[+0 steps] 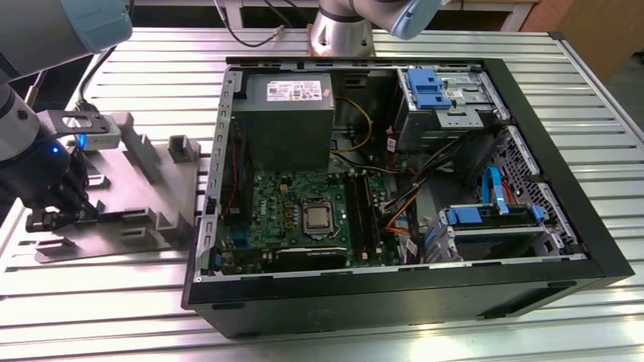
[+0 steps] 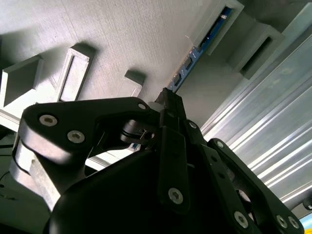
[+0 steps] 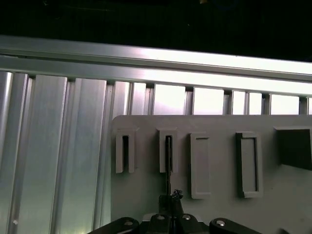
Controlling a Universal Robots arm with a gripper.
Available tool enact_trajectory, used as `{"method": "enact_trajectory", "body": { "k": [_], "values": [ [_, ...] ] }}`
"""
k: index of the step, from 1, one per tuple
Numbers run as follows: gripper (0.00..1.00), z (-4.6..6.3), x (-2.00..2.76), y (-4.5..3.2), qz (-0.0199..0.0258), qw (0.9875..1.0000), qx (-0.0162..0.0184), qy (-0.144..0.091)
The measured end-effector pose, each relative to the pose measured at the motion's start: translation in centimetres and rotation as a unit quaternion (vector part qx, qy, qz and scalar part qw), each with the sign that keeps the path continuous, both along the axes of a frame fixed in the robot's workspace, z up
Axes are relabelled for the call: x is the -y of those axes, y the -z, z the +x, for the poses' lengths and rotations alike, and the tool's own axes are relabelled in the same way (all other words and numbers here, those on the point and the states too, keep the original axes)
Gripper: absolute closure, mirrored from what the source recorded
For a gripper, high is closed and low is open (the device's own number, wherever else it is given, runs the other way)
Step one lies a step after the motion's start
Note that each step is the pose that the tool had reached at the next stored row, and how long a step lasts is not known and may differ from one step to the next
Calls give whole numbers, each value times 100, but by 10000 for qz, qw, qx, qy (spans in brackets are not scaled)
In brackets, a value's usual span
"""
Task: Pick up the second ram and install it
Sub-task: 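Pick up the second ram and move it above second insertion slot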
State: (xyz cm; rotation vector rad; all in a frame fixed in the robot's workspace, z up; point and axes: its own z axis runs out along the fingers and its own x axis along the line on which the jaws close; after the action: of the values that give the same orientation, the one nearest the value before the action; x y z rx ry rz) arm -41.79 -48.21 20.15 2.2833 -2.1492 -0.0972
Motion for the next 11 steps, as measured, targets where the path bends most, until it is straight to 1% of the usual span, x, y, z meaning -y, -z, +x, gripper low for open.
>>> {"method": "enact_trajectory", "body": {
  "k": [1,3,5,7,11],
  "values": [
    [89,0,0,0,-1,10000,-1,18],
    [89,-1,0,4,-2,9998,-2,194],
    [89,0,0,9,-1,9993,-1,374],
    [89,0,0,11,-1,9985,-1,546],
    [89,0,0,12,0,9980,0,625]
  ]
}}
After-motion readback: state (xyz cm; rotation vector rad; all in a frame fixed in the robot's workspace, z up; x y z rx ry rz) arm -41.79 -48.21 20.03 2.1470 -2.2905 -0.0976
